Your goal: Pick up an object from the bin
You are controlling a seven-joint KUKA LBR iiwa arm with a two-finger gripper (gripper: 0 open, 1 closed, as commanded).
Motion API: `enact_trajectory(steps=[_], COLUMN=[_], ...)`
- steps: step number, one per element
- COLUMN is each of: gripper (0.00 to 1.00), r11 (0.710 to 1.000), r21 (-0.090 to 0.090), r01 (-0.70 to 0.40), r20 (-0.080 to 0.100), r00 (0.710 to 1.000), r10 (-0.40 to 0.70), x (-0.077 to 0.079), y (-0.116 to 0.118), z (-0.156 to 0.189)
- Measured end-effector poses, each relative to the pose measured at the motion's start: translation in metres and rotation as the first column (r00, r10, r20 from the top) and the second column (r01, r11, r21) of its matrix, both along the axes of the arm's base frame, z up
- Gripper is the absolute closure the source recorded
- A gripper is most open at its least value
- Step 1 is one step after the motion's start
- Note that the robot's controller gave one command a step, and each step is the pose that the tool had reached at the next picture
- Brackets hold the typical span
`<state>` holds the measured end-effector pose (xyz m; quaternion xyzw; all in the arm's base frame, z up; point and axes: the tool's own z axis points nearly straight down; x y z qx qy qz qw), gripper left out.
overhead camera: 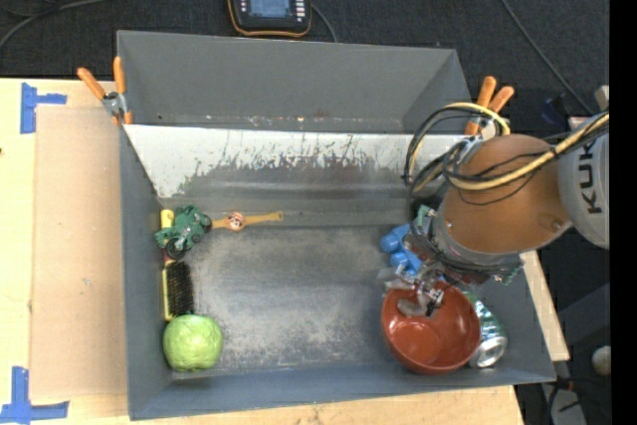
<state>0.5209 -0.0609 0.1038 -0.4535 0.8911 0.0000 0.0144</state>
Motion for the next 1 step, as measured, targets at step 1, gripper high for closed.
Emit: enact_trajectory(steps=[1], gripper=[1.00], r11=[1.000], r21=[0.004], r01=[0.028], r20=[-0.007], r00=[1.000], r10=[-0.028], x=[-0.0132], y=[-0.0025], z=[0.0879])
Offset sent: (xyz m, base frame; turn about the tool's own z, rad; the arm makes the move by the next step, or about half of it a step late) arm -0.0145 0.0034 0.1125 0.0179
